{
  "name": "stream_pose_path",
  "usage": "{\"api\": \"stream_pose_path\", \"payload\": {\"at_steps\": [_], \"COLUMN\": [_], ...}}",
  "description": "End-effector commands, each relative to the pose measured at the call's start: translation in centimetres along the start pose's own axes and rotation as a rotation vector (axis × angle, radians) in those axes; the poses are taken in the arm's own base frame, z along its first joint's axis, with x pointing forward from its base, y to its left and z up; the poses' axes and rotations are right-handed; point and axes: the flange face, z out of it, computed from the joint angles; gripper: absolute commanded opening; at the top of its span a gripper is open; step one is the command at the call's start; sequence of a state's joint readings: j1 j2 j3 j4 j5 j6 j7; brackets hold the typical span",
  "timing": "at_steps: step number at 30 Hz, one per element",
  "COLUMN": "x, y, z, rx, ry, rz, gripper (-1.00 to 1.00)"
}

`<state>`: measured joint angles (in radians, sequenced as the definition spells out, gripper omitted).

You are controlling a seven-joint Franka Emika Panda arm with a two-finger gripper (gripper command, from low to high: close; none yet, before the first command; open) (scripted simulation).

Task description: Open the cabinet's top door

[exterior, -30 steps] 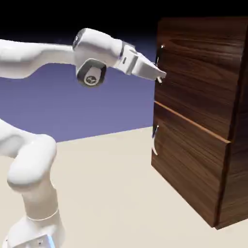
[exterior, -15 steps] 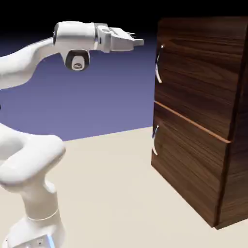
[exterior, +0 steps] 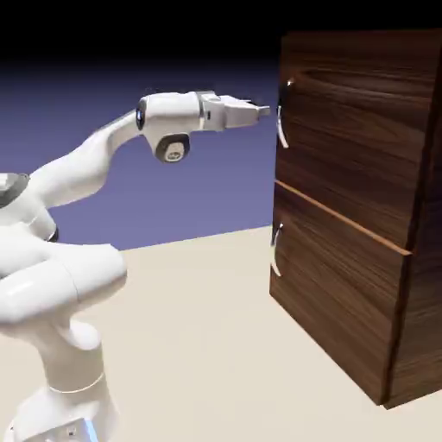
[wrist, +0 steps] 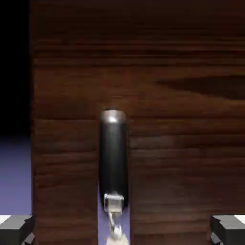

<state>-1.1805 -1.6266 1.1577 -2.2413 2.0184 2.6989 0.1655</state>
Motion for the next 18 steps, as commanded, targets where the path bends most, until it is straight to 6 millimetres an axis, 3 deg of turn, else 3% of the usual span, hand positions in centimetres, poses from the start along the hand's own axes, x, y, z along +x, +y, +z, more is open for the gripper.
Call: {"api": "stream_pose_path", "payload": {"at_steps": [1, 4, 5, 6, 7, 18], "x": [0.0, 0.0, 0.0, 0.0, 0.0, 3.8], "y": [-0.1, 0.0, 0.0, 0.0, 0.0, 3.8], "z": [1.3, 5.0, 5.0, 5.0, 5.0, -5.8], "rx": [0.000, 0.000, 0.000, 0.000, 0.000, 0.187], "ry": [0.000, 0.000, 0.000, 0.000, 0.000, -0.187], "rz": [0.000, 0.000, 0.000, 0.000, 0.000, 0.000], "gripper": [0.00, 0.00, 0.00, -1.00, -1.00, -1.00]}}
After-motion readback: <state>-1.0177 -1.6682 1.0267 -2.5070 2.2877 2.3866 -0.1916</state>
